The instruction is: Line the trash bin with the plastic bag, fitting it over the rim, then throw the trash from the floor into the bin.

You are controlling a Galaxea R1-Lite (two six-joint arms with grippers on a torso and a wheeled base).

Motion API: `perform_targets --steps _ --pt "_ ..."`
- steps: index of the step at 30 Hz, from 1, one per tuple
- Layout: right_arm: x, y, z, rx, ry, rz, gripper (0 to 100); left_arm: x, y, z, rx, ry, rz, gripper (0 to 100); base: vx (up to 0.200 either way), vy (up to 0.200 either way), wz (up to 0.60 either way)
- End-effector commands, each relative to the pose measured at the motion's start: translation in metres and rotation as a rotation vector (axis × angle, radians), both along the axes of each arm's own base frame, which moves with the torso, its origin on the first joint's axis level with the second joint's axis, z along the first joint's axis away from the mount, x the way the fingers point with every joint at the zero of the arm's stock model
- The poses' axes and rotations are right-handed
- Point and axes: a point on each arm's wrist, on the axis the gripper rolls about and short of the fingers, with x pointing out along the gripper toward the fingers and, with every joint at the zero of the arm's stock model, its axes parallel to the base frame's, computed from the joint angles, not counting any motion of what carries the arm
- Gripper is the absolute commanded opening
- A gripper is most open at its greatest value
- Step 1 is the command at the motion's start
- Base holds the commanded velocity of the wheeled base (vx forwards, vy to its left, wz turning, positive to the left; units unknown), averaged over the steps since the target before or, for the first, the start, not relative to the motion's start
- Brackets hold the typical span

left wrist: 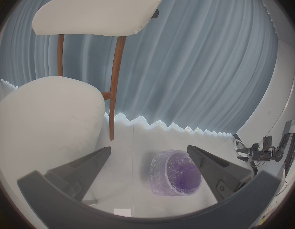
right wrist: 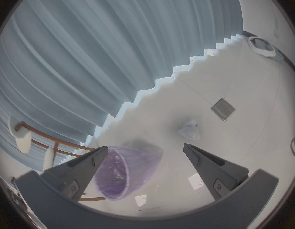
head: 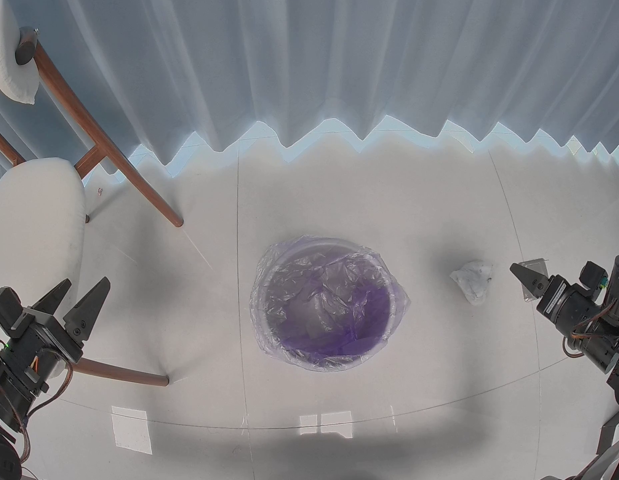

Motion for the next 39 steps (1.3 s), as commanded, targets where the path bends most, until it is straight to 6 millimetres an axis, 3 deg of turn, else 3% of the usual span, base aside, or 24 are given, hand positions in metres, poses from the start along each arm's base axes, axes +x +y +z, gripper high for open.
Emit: perform_targets --steps 1,7,10,15,18,21,24,30,39 --pt "0.004 0.021 0.016 0.129 -0.036 0.072 100 -0.001 0.000 -0.002 0.001 0.010 -0.015 100 0.000 0.000 0.00" --pt "0.014 0.053 0.013 0.128 0.080 0.160 100 -0.001 0.001 -0.003 0.003 0.012 -0.023 100 0.000 0.000 0.00" --pt "0.025 0.072 0.006 0.096 0.164 0.186 100 0.000 0.001 -0.003 0.000 0.018 -0.024 100 0.000 0.000 0.00" --pt "0.065 0.097 0.002 0.056 0.344 0.121 100 -0.002 0.001 -0.004 -0.013 0.019 -0.025 100 0.000 0.000 0.00" --pt "0.068 0.108 0.008 0.037 0.391 0.144 100 -0.004 0.001 -0.003 -0.015 0.017 -0.022 100 0.000 0.000 0.00" --pt "0.071 0.126 -0.012 -0.045 0.564 0.161 100 -0.005 0.002 -0.002 -0.015 0.004 -0.021 100 0.000 0.000 0.00" --pt "0.083 0.139 -0.035 -0.069 0.624 0.145 100 -0.005 0.002 -0.002 -0.011 0.008 -0.025 100 0.000 0.000 0.00" --pt "0.097 0.165 -0.053 -0.034 0.653 0.131 100 -0.005 0.001 -0.003 0.007 0.006 -0.069 100 0.000 0.000 0.00" --pt "0.111 0.176 -0.077 -0.084 0.658 0.071 100 -0.007 -0.004 -0.002 0.096 -0.027 -0.220 100 0.000 0.000 0.00"
